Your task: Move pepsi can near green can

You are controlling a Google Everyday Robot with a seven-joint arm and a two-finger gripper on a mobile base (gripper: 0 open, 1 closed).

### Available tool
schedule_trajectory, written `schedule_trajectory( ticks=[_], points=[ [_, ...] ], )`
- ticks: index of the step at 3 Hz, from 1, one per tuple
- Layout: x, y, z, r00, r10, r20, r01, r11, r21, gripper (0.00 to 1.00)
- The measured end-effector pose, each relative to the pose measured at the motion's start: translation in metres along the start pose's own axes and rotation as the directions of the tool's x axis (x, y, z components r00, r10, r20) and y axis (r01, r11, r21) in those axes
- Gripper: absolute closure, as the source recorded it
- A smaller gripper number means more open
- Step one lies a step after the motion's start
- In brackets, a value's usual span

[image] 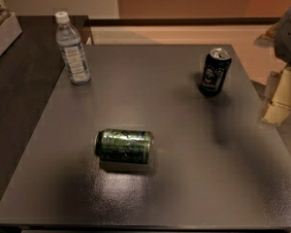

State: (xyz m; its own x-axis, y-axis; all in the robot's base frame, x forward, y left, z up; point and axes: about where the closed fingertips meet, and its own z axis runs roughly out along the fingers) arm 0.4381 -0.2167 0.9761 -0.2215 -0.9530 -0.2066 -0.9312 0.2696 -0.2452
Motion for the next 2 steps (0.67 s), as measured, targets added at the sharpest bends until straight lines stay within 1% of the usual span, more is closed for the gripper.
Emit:
schedule_trajectory(
  ticks=[1,2],
  points=[
    [-0.001,-0.001,-0.001,1.000,0.001,0.002,-0.001,1.0000,0.004,0.00],
    [-0.003,-0.016,0.005,0.999,0.036,0.040,-0.037,0.9992,0.015,0.00]
  ],
)
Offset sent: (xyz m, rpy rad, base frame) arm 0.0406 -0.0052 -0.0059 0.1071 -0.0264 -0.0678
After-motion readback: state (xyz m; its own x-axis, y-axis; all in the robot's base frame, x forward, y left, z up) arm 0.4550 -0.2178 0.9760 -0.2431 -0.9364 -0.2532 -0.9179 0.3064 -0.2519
